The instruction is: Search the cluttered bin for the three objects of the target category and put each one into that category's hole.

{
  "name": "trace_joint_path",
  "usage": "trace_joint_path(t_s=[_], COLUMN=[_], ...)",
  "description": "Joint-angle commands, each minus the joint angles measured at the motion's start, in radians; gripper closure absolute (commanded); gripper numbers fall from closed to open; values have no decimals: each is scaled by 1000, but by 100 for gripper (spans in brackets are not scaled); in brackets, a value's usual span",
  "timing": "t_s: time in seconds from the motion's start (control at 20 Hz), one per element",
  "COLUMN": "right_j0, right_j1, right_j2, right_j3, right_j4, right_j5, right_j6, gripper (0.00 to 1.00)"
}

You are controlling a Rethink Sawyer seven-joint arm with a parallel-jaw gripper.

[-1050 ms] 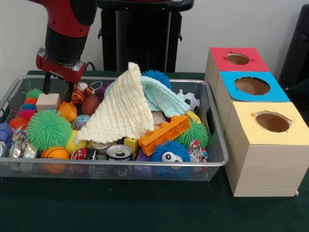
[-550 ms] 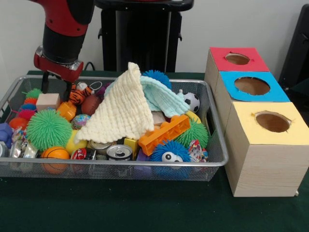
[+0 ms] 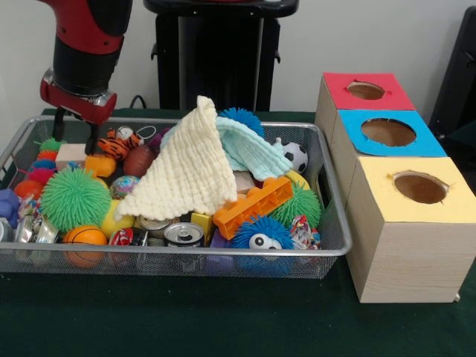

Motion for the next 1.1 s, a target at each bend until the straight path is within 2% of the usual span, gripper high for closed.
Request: trace_joint_path(t_s=[0.05,0.35,0.65,1.1], right_j0=[-12,-6,12,-62], right_j1=[38,128,155,51], right_j2=[79,93,82,161], right_j3=[-21,-91,-107,-43], right_j4=[-49,-56,-57,-11], right_j5=[-45,-102,-127,-20], right_j6=[-69,-35,-8,-149], gripper=[0,0,0,0])
